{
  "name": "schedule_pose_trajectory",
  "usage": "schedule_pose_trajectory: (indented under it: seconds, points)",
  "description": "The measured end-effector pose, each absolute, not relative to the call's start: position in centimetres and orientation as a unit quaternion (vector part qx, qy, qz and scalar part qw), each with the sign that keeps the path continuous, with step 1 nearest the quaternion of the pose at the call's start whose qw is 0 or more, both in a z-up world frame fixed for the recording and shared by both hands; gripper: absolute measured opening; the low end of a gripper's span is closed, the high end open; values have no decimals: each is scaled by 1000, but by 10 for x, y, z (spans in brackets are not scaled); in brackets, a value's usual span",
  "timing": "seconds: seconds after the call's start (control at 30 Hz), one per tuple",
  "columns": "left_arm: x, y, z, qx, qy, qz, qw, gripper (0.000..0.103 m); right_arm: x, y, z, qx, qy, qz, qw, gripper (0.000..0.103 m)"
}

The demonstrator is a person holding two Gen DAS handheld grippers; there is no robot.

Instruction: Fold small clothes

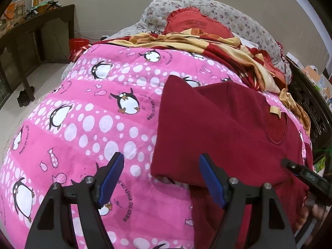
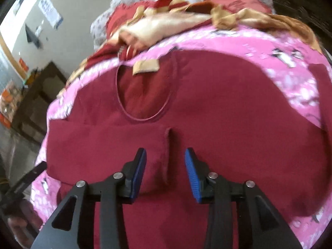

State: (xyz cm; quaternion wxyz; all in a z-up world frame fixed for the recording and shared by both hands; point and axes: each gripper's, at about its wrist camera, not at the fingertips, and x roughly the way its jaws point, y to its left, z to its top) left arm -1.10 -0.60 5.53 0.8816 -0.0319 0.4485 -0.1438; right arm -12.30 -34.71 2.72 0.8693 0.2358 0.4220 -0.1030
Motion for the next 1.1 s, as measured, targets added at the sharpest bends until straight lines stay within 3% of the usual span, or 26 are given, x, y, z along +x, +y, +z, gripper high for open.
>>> schedule_pose_trajectory:
  seconds: [0.07, 0.13, 0.23, 0.37, 0.6, 0.67, 0.73, 0.8, 1.1]
  points:
    - [-10, -3, 55, -34, 450, -140, 881, 78, -111, -340, 19, 221, 428, -103, 870, 46]
    - [-9, 2, 55, -37, 449, -135, 883, 78, -109, -336, 22, 203, 420, -108, 878, 14]
    - [-6, 8, 57, -47, 444, -129, 885, 78, -121, -342, 41, 208, 393, -95, 891, 14]
    - [-3, 10, 55, -59, 448, -129, 883, 78, -160, -366, 70, 197, 343, -153, 906, 14]
    - [-6, -9, 52, -49, 453, -148, 878, 78, -173, -393, 39, 227, 407, -203, 861, 16]
    - [-8, -14, 54, -43, 449, -153, 879, 78, -173, -391, 37, 227, 412, -211, 857, 24]
    - [-8, -20, 55, -35, 446, -159, 880, 78, -179, -390, 44, 229, 398, -229, 858, 42]
    - [-5, -26, 53, -26, 448, -164, 878, 78, -179, -387, 53, 230, 378, -234, 866, 46]
    - [5, -29, 28, -15, 476, -143, 868, 80, -83, -291, 84, 176, 377, 14, 909, 47]
